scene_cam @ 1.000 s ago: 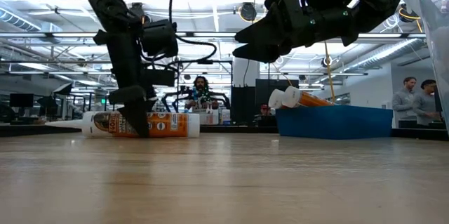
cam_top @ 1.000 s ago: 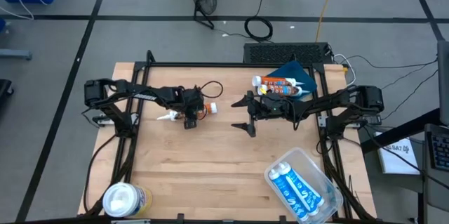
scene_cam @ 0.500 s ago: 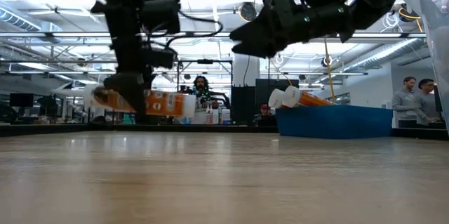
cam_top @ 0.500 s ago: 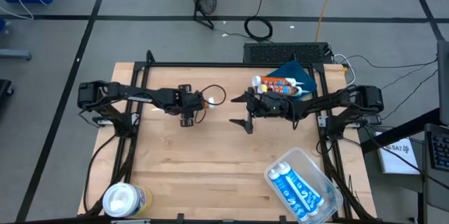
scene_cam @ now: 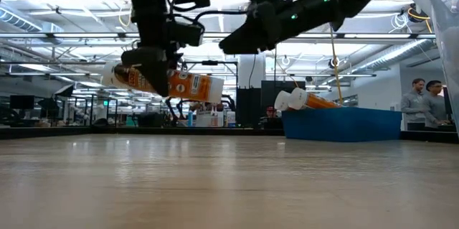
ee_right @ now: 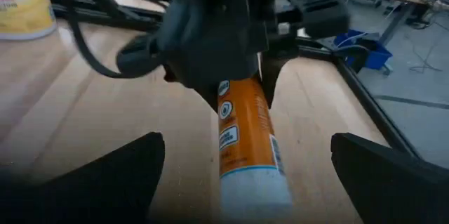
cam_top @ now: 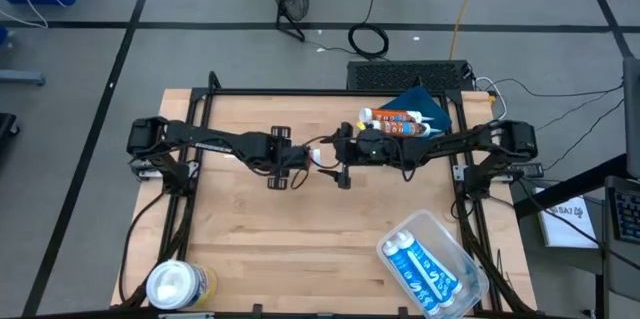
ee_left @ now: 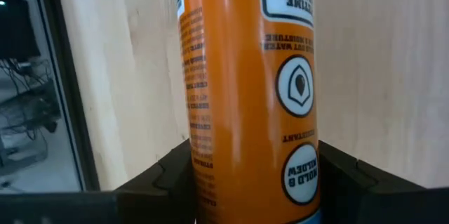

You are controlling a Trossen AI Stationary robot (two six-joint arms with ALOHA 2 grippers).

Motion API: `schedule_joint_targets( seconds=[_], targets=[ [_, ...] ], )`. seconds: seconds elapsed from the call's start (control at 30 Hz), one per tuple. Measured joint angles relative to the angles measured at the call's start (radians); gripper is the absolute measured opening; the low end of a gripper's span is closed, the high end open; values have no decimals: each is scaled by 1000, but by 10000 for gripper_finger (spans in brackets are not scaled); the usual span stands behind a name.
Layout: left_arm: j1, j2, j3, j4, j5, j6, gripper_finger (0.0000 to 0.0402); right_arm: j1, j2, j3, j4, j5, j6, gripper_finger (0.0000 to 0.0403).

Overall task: Pick & place silicon tubes, Sealant and Lysol wipes
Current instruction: Put the orange sealant into the blue bin

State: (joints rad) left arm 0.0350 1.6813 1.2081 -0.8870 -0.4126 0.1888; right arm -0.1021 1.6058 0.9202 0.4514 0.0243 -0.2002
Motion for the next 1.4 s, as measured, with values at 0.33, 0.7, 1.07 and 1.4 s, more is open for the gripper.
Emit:
schedule_joint_targets(
  seconds=[0.33, 0.7, 1.07, 1.4],
  targets=[
    [-46, 50, 116, -86, -5, 16, 206, 13, 172, 94, -33, -54, -35, 381],
    [-70, 51, 116, -80, 47, 35, 206, 13, 267, 167, -28, -108, -77, 380],
    [-95, 51, 116, -68, 74, 39, 206, 6, 274, 171, -61, -111, -108, 306],
    [-92, 49, 116, -48, 61, -17, 201, 4, 274, 170, -66, -83, -89, 211]
  ],
)
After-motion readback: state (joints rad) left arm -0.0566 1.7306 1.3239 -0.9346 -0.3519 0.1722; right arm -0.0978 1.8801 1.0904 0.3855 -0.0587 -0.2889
